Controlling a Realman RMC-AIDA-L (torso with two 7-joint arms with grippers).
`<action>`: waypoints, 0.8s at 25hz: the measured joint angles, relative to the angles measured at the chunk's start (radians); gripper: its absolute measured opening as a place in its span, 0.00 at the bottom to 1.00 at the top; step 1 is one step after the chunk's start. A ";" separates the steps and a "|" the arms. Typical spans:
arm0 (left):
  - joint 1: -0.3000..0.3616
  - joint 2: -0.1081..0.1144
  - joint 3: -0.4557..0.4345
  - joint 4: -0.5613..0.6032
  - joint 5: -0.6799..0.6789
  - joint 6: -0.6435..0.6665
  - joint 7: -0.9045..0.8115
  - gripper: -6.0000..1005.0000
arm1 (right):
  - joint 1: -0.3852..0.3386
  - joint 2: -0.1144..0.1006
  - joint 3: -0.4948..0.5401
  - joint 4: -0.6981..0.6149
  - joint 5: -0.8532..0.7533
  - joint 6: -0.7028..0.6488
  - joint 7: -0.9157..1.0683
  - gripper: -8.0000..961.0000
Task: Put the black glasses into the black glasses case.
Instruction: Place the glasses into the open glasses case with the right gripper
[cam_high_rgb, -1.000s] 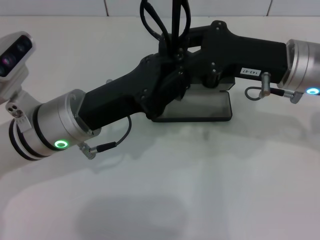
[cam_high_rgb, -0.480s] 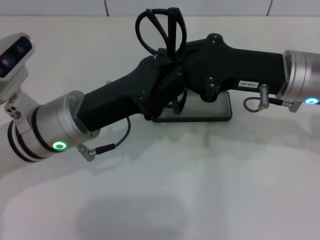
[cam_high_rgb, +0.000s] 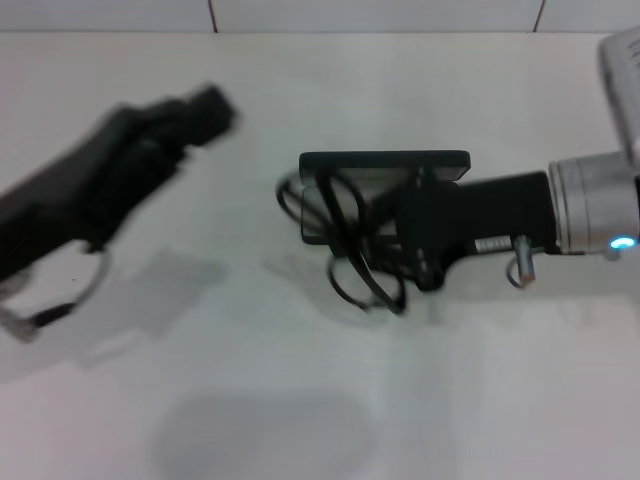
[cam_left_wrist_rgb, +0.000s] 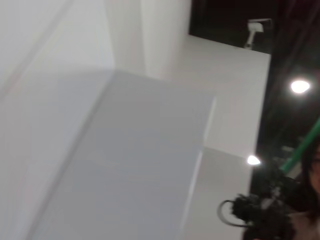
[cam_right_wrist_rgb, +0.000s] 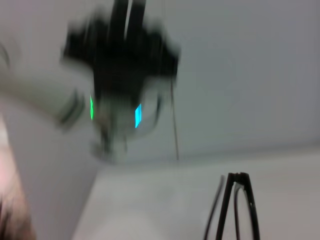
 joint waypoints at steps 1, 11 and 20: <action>0.028 0.012 -0.011 0.021 -0.011 0.000 -0.005 0.06 | -0.013 0.000 0.000 -0.063 -0.093 0.010 0.062 0.12; 0.062 0.038 -0.063 -0.026 0.009 -0.002 0.036 0.06 | 0.036 0.008 -0.116 -0.646 -0.809 -0.076 0.664 0.12; 0.002 0.033 -0.063 -0.148 0.020 -0.004 0.128 0.06 | 0.177 0.014 -0.406 -0.716 -1.227 -0.025 0.911 0.12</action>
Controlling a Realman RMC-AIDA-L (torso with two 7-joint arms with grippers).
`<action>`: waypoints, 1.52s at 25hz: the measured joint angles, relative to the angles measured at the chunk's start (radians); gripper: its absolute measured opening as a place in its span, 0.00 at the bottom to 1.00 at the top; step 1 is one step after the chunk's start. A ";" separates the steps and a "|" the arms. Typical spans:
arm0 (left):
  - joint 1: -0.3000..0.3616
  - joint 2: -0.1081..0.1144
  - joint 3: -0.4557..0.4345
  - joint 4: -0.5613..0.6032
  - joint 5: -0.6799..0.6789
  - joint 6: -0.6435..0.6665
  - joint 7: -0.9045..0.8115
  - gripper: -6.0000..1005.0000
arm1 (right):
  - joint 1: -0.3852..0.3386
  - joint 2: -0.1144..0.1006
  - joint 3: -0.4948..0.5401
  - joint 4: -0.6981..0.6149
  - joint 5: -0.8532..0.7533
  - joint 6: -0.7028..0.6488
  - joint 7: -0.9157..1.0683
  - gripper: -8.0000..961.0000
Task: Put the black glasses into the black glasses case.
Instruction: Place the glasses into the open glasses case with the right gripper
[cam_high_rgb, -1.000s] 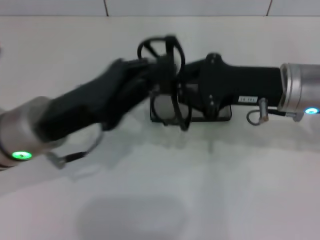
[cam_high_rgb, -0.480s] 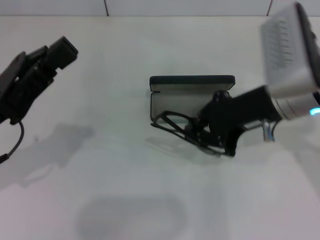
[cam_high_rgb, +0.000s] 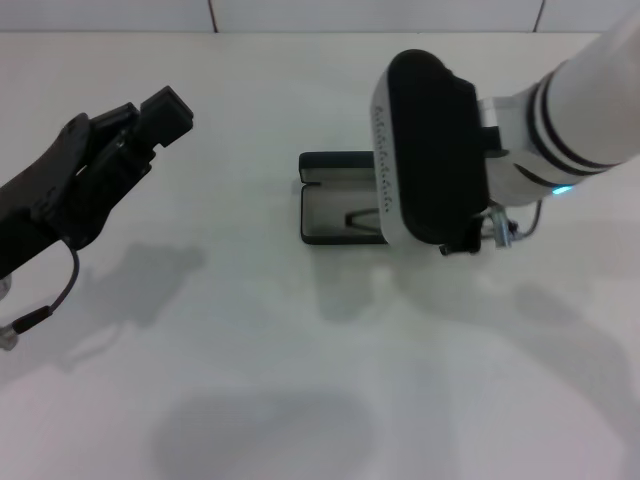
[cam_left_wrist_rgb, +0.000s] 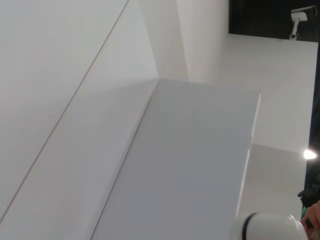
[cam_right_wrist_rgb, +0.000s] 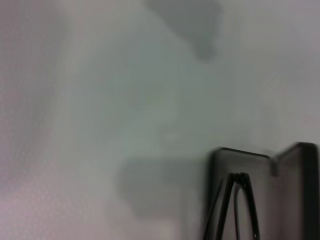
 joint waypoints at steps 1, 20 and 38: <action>0.002 0.001 0.000 0.001 0.000 0.000 0.002 0.06 | -0.002 0.000 -0.011 0.002 -0.019 0.021 0.005 0.12; 0.057 0.064 0.014 0.163 0.159 0.007 -0.013 0.06 | -0.066 0.000 -0.149 0.103 -0.125 0.361 0.002 0.12; 0.060 0.052 0.006 0.156 0.160 0.005 -0.008 0.06 | -0.107 0.000 -0.211 0.139 -0.157 0.483 0.012 0.12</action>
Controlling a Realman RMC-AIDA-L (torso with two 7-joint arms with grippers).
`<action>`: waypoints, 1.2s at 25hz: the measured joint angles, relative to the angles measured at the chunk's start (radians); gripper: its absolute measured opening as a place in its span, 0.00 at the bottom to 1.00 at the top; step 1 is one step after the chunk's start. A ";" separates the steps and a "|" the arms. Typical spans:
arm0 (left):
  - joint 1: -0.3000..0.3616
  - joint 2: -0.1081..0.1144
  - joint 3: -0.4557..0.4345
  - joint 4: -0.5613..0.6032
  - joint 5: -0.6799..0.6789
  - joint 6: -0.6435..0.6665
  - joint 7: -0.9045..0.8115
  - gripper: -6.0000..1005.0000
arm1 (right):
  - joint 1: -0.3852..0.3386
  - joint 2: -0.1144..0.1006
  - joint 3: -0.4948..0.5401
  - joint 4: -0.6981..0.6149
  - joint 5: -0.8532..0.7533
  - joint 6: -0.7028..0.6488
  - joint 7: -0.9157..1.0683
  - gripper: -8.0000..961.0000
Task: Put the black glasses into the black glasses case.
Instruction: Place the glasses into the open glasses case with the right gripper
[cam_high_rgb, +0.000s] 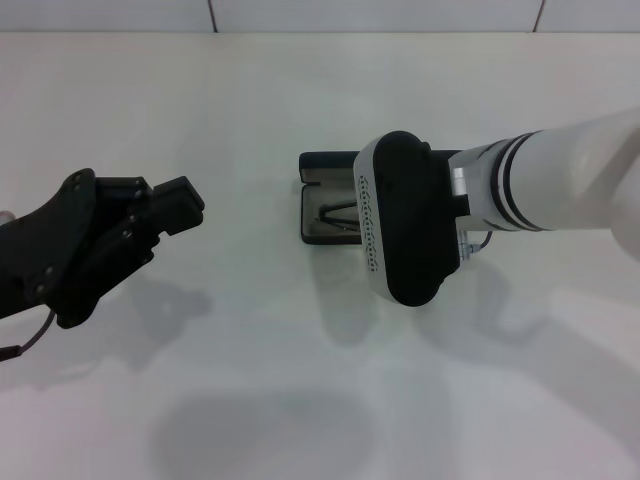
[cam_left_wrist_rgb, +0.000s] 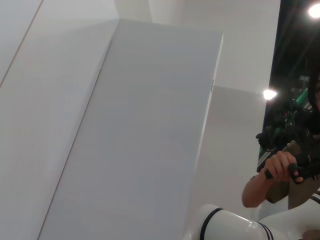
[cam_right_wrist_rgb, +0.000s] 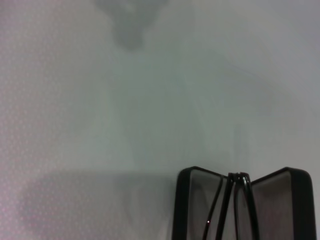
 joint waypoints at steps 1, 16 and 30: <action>0.000 0.000 0.000 0.000 0.000 0.000 0.000 0.06 | 0.000 0.000 0.000 0.000 0.000 0.000 0.000 0.12; 0.002 0.000 0.005 -0.004 0.012 -0.002 0.015 0.06 | -0.004 0.000 -0.084 0.013 -0.158 0.048 0.192 0.12; 0.000 0.000 0.000 -0.043 0.015 -0.003 0.051 0.06 | 0.009 0.000 -0.129 0.054 -0.183 0.109 0.253 0.12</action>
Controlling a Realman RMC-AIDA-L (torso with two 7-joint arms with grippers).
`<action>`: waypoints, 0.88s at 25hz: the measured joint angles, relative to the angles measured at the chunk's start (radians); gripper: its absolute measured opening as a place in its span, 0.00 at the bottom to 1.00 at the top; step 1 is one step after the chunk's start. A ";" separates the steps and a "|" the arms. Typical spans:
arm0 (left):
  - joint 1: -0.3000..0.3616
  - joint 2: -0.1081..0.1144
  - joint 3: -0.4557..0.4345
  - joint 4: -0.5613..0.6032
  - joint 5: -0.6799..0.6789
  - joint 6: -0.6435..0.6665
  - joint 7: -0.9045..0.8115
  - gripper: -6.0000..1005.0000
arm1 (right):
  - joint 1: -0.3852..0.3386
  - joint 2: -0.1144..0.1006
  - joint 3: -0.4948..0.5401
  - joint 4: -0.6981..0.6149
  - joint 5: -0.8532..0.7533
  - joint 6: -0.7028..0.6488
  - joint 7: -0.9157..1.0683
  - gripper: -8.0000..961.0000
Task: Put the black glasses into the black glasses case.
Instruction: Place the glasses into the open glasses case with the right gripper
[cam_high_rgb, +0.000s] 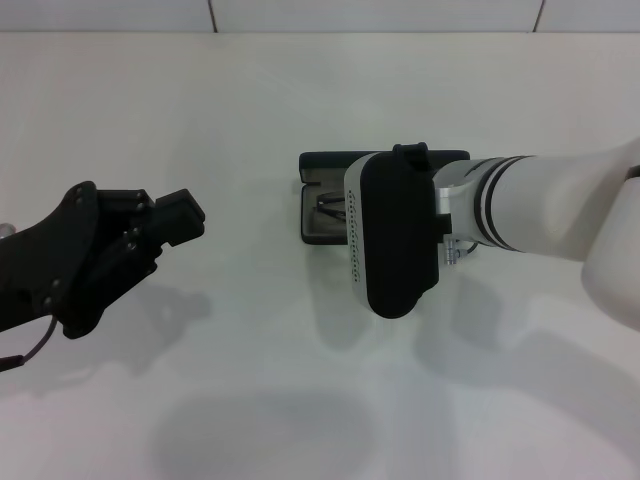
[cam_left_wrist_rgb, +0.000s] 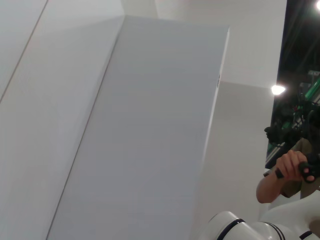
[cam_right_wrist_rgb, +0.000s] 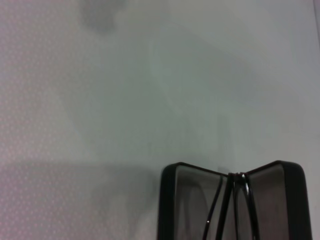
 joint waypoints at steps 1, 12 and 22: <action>-0.001 0.000 0.000 -0.003 0.000 0.000 0.002 0.06 | 0.001 0.000 0.000 0.002 0.000 0.000 0.001 0.12; -0.006 -0.001 0.003 -0.012 0.000 -0.002 0.016 0.06 | -0.005 0.000 -0.001 0.012 -0.018 0.029 0.007 0.12; -0.005 -0.006 0.004 -0.012 0.000 -0.002 0.017 0.06 | -0.005 0.000 -0.003 0.015 -0.018 0.032 0.007 0.12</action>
